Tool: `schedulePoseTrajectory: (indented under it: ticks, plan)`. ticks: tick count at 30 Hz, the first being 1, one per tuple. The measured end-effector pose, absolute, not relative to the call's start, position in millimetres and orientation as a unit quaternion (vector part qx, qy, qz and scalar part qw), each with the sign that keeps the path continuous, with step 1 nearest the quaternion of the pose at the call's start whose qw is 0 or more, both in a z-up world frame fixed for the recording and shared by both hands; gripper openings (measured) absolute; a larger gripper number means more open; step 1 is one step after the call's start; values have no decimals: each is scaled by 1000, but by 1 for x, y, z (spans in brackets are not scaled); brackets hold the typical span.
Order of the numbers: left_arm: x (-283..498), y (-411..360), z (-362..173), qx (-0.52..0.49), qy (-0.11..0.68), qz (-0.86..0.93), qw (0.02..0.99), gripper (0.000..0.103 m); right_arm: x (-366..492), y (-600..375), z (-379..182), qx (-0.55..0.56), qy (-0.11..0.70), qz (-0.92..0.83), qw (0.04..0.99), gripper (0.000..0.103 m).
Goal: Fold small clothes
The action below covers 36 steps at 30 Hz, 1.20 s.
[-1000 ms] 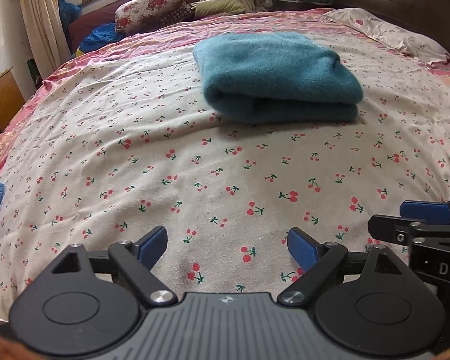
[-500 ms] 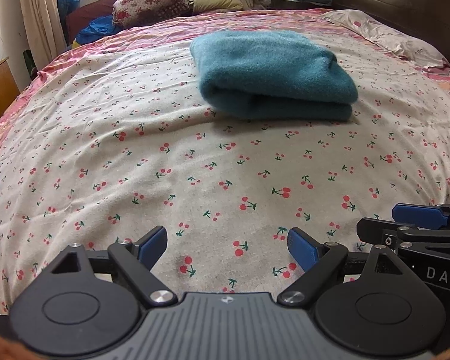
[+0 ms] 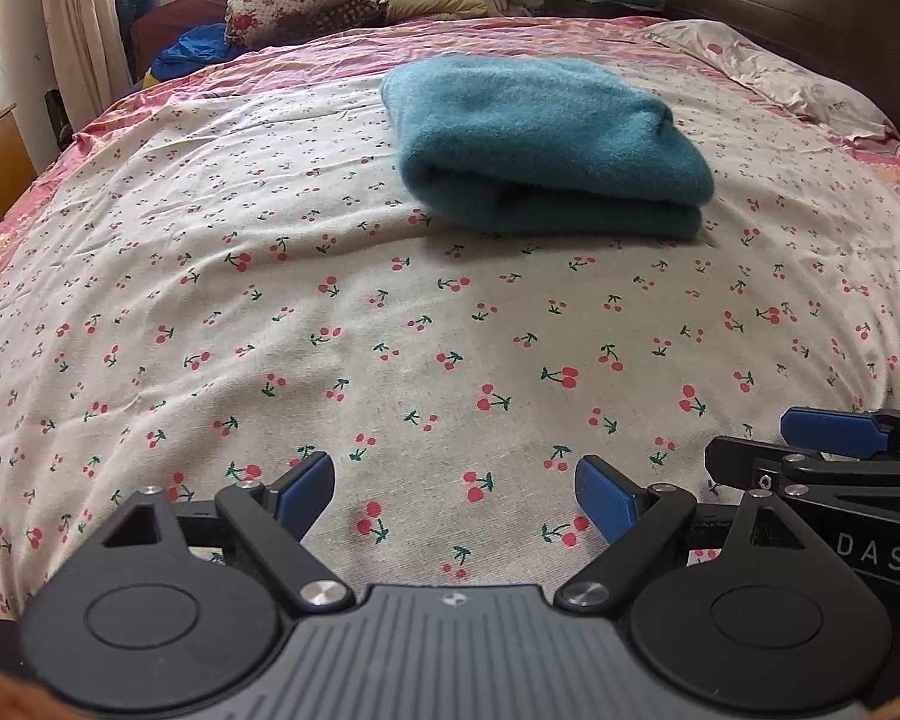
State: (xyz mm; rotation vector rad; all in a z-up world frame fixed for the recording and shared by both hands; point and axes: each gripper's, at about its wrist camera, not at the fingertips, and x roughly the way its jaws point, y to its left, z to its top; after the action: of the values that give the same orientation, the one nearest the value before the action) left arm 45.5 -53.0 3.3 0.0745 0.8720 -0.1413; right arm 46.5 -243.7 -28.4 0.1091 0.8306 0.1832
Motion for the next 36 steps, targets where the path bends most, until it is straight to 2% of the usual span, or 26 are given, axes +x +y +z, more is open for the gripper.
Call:
schedulePoseTrajectory:
  ticks: [36]
  plan:
    - [42, -52, 5, 37, 419, -65, 905, 92, 48, -243, -31, 51, 411, 85, 906, 49]
